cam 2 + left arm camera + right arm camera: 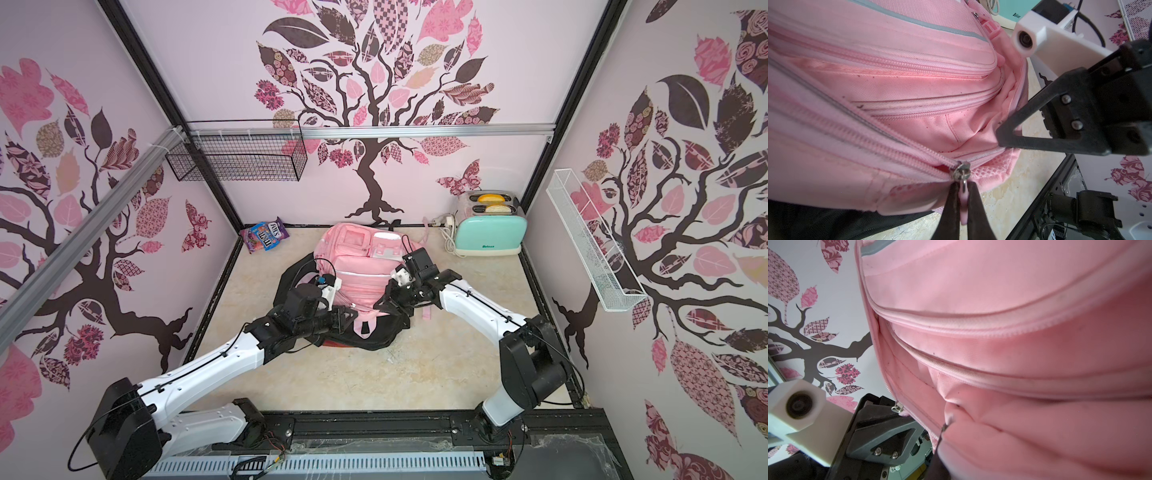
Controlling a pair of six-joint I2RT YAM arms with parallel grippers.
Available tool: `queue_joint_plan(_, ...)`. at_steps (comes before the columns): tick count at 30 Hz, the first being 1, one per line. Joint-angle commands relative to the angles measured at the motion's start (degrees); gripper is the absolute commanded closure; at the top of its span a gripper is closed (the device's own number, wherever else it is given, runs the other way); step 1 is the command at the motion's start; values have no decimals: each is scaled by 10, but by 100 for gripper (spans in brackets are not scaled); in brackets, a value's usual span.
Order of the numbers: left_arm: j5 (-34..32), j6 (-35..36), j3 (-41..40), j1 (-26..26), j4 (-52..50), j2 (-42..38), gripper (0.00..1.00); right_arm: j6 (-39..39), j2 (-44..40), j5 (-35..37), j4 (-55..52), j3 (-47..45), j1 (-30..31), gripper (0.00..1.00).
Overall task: Zip up the backpack
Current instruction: Zip the zipper on the backpack.
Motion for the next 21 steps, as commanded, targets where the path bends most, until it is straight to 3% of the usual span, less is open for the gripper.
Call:
queue_joint_plan(1,2,11,-7,-1,-12,-10,100,-111,-22,10,-75,27,-8,100)
queue_joint_plan(15,-40,14,-34,4,-29,-3,100,-141,-6,189,-139,44,-40,100)
queue_joint_plan(21,-35,12,-41,5,-17,17,100,-103,-22,313,-148,41,-55,100)
